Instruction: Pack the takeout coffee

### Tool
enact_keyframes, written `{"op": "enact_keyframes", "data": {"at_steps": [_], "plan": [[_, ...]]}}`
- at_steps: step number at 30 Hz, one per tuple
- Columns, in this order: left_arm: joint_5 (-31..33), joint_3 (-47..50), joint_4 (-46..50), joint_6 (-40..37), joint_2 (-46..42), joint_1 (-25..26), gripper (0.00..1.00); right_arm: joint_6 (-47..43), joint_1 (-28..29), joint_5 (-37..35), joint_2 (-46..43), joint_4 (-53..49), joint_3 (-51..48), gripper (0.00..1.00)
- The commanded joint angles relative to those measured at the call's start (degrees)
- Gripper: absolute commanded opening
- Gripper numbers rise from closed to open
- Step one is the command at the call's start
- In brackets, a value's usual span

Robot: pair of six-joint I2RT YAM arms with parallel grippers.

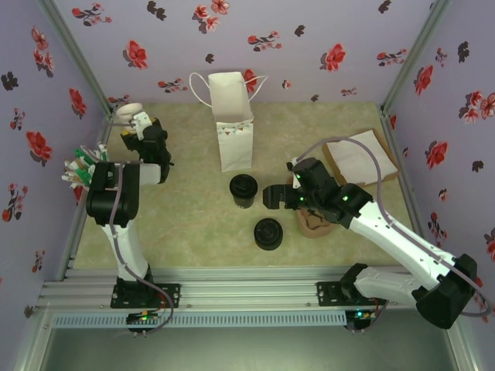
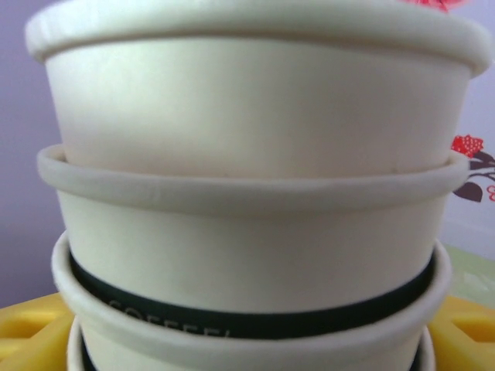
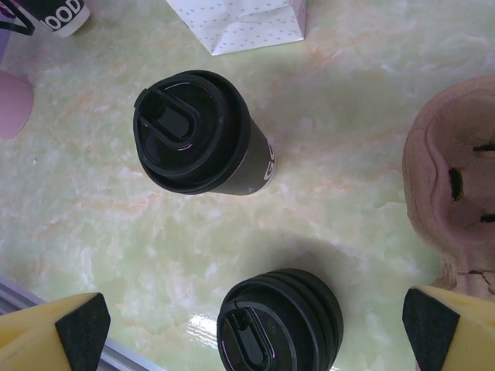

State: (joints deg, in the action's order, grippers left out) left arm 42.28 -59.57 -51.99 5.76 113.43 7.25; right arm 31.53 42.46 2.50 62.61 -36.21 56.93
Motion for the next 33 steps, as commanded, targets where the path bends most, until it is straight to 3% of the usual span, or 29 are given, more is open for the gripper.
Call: {"op": "enact_keyframes", "data": {"at_steps": [1, 4, 11, 26, 29, 33], "plan": [[2.43, -0.47, -2.47, -0.71, 0.23, 0.36, 0.84, 0.51, -0.36, -1.26, -0.73, 1.41, -0.44, 0.99], [2.39, 0.22, -2.24, -0.53, 0.01, 0.74, 0.92, 0.36, -0.46, -1.35, -0.92, 1.4, -0.42, 0.99], [2.22, 0.9, -0.29, -0.32, -1.12, 1.09, 0.99, -0.02, -0.47, -1.45, -1.52, 0.96, -0.46, 0.99], [-0.56, 5.14, 4.45, 2.52, -6.95, 1.46, 0.98, 0.0, -0.56, -1.2, -2.49, 1.19, -0.86, 0.99], [-2.12, 1.34, 14.51, 5.07, -7.64, 0.75, 0.99, 0.02, -0.6, -1.19, -2.59, 0.93, -0.86, 0.99], [-9.5, -7.9, 36.72, 12.78, -8.38, -2.6, 0.99, 0.07, -0.62, -1.23, -3.0, 0.18, -1.07, 0.99]]}}
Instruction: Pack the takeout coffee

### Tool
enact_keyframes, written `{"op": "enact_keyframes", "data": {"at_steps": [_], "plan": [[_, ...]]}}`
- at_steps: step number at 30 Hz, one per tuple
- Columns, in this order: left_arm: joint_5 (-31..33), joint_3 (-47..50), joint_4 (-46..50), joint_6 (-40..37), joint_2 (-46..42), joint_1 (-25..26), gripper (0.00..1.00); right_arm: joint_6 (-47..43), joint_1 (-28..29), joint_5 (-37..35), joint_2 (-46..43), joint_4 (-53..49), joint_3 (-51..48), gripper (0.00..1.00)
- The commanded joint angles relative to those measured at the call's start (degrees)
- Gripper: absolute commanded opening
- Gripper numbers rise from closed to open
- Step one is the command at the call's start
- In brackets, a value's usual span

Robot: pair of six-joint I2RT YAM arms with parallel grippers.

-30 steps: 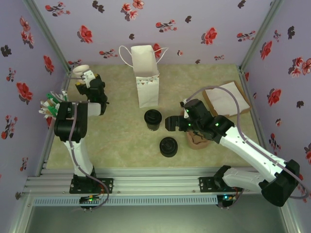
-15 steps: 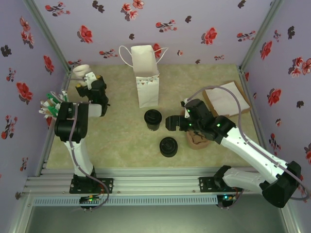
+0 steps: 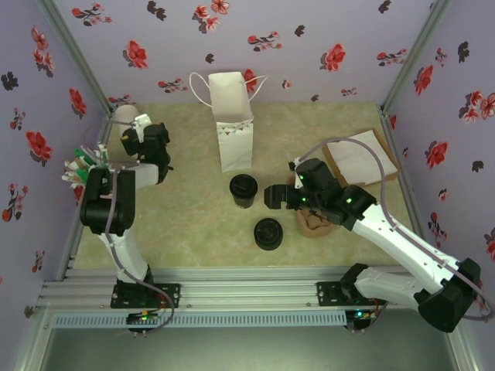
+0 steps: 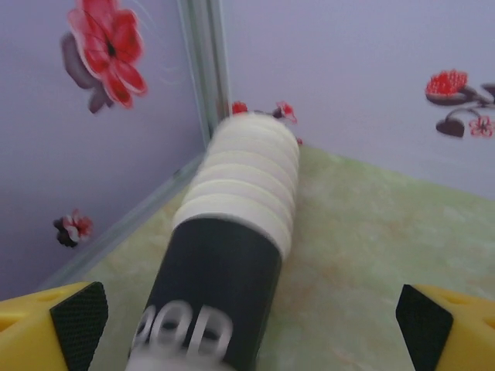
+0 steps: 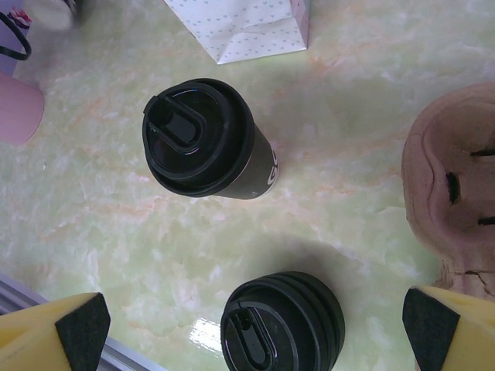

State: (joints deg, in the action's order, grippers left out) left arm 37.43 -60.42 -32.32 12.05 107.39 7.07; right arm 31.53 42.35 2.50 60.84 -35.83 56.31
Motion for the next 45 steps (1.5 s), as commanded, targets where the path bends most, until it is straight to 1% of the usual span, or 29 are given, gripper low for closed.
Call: {"op": "enact_keyframes", "data": {"at_steps": [1, 4, 6, 11, 14, 21, 26, 33, 40, 42, 45], "plan": [[-6.27, -9.88, 22.52, 7.87, -1.37, -3.26, 1.0, 0.11, -0.46, -1.26, -1.37, -0.24, -0.52, 0.99], [-10.76, -24.16, 41.43, 11.99, 5.13, -5.79, 0.99, 0.05, -0.52, -1.16, -1.42, -0.13, -0.69, 0.99], [-12.43, -34.25, 52.7, 13.93, 10.31, -7.05, 0.99, 0.1, -0.51, -1.06, -1.12, 0.06, -0.72, 0.99], [-12.73, -49.19, 66.92, 15.49, 19.74, -9.09, 0.99, -0.03, -0.67, -0.49, -0.6, 0.68, -1.11, 0.99], [-14.04, -55.9, 72.64, 16.7, 24.5, -10.73, 0.99, -0.23, -0.78, -0.39, -0.54, 0.6, -1.47, 0.99], [-17.1, -66.78, 80.87, 17.17, 33.14, -11.88, 0.99, -0.5, -1.48, 0.3, -0.05, 1.2, -1.96, 0.99], [-21.05, -68.48, 82.41, 18.53, 35.46, -13.11, 0.99, -0.65, -1.74, 0.57, 0.09, 1.21, -1.82, 0.99], [-22.79, -68.53, 83.18, 18.87, 36.47, -13.14, 0.99, -0.63, -2.09, 1.02, 0.25, 1.49, -1.95, 0.99], [-24.66, -71.23, 84.61, 18.61, 38.5, -13.22, 0.99, -0.85, -2.17, 1.1, 0.04, 1.3, -1.73, 0.99], [-25.35, -71.3, 84.61, 18.49, 38.42, -13.22, 0.95, -0.8, -2.2, 1.02, -0.26, 1.08, -1.93, 0.99], [-27.78, -70.96, 84.59, 17.93, 37.8, -13.14, 0.83, -0.5, -2.18, 0.89, -0.92, 1.07, -2.16, 0.99]]}}
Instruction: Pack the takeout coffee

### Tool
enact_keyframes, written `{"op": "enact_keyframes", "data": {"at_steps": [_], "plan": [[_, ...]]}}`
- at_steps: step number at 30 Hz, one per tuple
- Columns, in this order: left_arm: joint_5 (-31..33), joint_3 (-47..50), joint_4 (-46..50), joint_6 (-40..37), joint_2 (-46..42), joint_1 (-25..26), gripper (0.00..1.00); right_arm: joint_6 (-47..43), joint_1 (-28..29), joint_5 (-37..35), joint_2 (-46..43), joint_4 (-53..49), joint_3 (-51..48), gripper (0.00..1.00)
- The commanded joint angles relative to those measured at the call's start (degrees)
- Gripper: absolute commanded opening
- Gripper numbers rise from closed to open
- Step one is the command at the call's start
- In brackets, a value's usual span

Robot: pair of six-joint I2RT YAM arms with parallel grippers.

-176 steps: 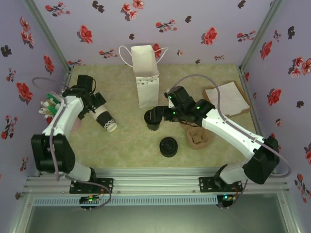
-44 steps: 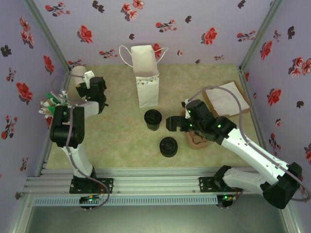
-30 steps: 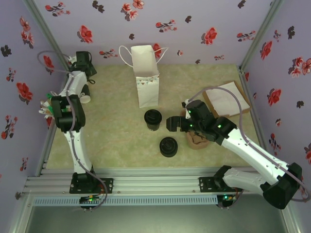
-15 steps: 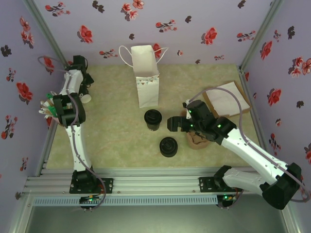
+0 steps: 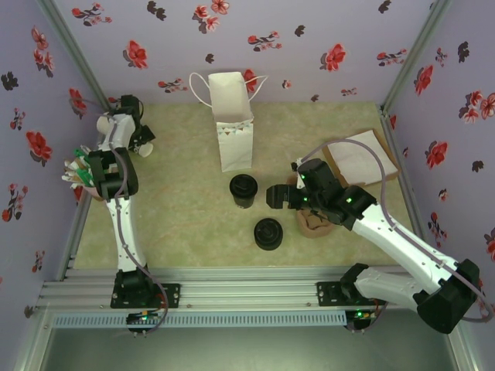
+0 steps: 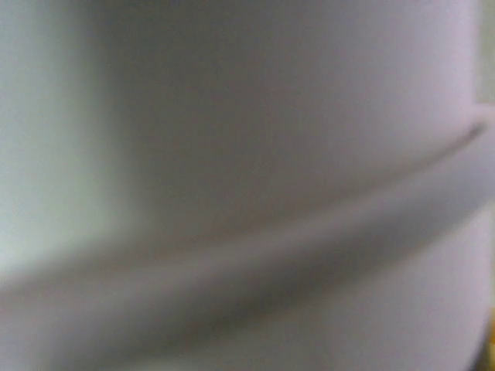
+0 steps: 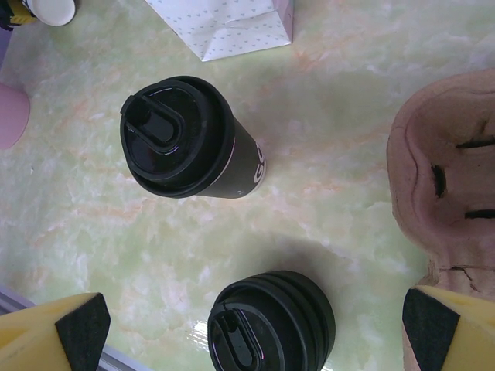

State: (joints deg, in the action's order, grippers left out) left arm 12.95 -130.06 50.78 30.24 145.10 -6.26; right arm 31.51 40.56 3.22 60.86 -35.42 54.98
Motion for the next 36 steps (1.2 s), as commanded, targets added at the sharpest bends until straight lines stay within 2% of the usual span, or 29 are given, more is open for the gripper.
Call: {"op": "enact_keyframes", "data": {"at_steps": [1, 3, 5, 12, 19, 22, 27, 31, 36], "plan": [[-3.99, -0.7, 1.19, -0.61, -0.44, 0.2, 0.78, -0.4, -0.39, 0.12, -1.1, 0.5, -1.0, 0.99], [-4.71, 1.4, -0.28, -1.22, -2.1, 0.5, 0.72, -0.18, -0.39, 0.05, -1.46, 0.44, -0.94, 0.99], [-5.16, 5.47, -3.1, -1.82, -5.07, 0.88, 0.72, 0.04, -0.39, 0.09, -1.76, 0.3, -0.85, 0.99], [-7.88, 28.1, -19.64, -3.74, -21.56, 3.65, 0.68, 2.0, -0.42, 2.1, -1.44, 1.11, 0.93, 0.99], [-8.26, 53.19, -38.72, -5.87, -39.53, 8.46, 0.65, 3.59, -0.3, 7.94, 2.89, 2.15, 7.15, 0.99], [-8.29, 66.29, -49.94, -5.93, -48.97, 10.14, 0.65, 4.33, -0.22, 11.23, 7.02, 1.8, 12.56, 0.99], [-5.6, 86.18, -70.87, -11.69, -65.04, 16.19, 0.63, 4.71, 2.05, 13.85, 16.59, -0.4, 24.98, 0.98], [-3.72, 96.65, -80.85, -15.19, -74.1, 20.39, 0.61, 4.9, 4.24, 13.96, 25.08, -4.69, 37.45, 0.97], [1.26, 105.7, -88.72, -21.62, -83.85, 28.59, 0.58, 10.12, 4.46, 14.66, 36.1, -8.98, 53.2, 0.95]]}}
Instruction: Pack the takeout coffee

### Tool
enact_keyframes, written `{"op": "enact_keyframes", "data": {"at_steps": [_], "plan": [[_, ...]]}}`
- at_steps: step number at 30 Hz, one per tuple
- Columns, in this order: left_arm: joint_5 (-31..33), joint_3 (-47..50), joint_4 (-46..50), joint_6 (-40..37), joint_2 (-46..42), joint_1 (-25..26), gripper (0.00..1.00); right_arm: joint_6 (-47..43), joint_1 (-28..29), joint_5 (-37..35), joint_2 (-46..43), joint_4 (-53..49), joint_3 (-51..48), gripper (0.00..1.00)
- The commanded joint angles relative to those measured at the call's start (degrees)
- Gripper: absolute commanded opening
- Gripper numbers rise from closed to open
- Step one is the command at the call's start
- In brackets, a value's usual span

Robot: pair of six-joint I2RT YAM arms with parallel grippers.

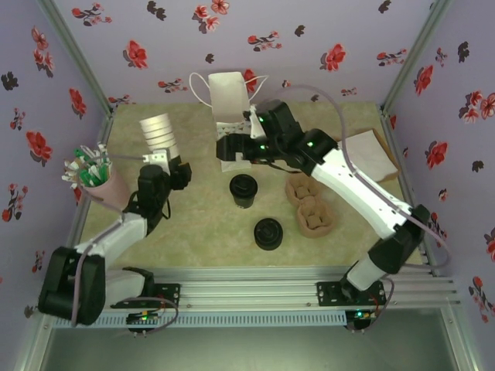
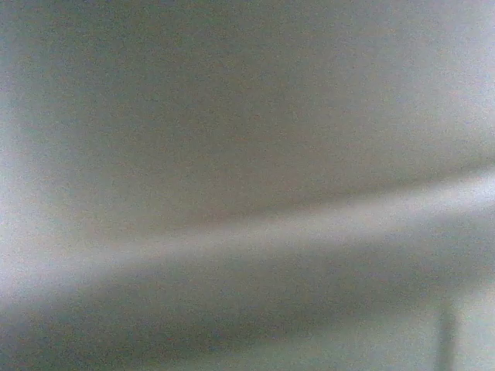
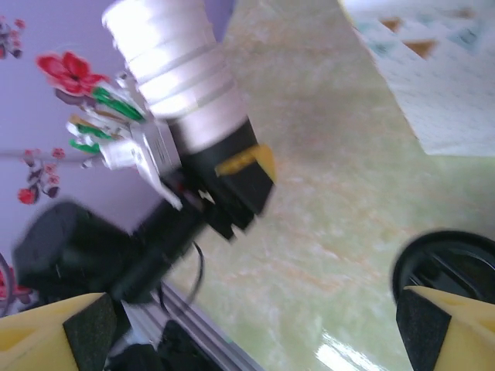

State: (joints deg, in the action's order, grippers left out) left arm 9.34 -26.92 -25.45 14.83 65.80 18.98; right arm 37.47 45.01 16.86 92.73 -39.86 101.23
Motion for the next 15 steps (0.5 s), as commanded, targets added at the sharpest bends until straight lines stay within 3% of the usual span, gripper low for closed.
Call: {"op": "enact_keyframes", "data": {"at_steps": [1, 8, 15], "plan": [[5.98, 3.5, -13.02, -7.37, -5.99, 4.64, 0.58, 5.69, 0.05, 0.47, 6.37, -6.18, 10.06, 0.94], [14.15, 8.35, -16.75, -19.49, -12.84, 14.03, 0.56, 14.17, 0.01, -2.28, 17.82, -15.21, 30.21, 0.94], [15.26, 11.24, -20.98, -24.24, -12.24, 16.74, 0.59, 18.99, 0.07, -1.44, 23.07, -17.2, 39.6, 0.94]]}}
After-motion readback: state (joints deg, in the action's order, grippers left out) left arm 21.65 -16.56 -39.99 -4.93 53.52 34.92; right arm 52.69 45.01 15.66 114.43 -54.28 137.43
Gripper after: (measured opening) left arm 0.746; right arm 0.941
